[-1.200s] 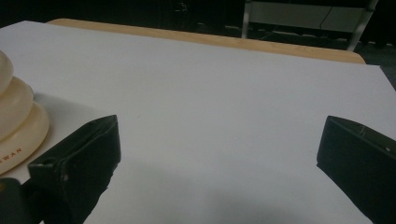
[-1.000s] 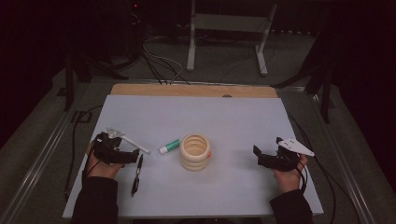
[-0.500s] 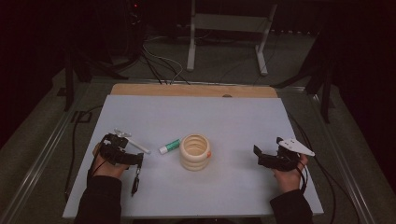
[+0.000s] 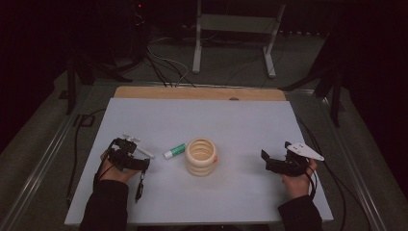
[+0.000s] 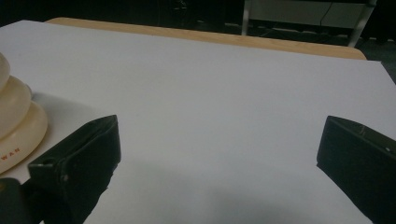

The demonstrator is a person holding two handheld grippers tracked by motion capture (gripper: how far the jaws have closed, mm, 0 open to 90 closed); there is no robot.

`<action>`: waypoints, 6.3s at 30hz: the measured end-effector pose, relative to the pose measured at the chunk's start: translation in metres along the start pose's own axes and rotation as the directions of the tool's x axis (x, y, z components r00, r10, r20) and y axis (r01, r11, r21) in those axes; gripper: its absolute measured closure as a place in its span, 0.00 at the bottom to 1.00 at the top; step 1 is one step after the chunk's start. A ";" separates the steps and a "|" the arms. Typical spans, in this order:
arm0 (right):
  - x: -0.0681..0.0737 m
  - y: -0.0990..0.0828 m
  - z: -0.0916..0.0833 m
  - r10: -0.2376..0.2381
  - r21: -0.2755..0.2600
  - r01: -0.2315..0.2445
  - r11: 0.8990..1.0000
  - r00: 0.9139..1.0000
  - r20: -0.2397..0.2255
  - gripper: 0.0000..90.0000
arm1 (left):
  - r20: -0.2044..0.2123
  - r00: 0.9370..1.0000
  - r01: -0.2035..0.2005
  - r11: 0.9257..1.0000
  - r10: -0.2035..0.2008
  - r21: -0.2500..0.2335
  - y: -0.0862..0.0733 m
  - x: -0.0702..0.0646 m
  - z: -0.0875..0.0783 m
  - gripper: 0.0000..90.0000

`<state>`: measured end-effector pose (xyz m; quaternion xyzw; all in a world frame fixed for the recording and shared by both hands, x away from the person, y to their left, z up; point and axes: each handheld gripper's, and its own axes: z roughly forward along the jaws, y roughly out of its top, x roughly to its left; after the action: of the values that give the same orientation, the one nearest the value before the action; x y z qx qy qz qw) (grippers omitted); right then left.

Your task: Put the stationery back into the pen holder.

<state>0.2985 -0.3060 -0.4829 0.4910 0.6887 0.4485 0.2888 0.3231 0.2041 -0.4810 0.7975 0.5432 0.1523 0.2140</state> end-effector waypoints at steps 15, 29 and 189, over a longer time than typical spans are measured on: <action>-0.001 -0.001 0.001 0.005 0.007 -0.005 1.000 1.000 -0.001 0.00 | 0.101 0.995 -0.017 0.993 0.004 0.121 0.000 -0.009 0.016 0.82; -0.004 -0.001 0.001 0.014 0.007 -0.014 1.000 1.000 0.001 0.00 | 0.089 0.994 -0.077 0.990 0.066 0.120 -0.001 -0.009 0.009 0.91; -0.007 -0.004 0.001 0.022 -0.070 -0.023 0.997 0.999 -0.024 0.00 | 0.455 0.840 -0.054 0.879 0.297 -0.475 0.138 -0.116 -0.019 0.90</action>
<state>0.2998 -0.3128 -0.4873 0.4831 0.6702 0.4813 0.2929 0.3821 0.0557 -0.3957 0.7860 0.3392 0.0729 0.5116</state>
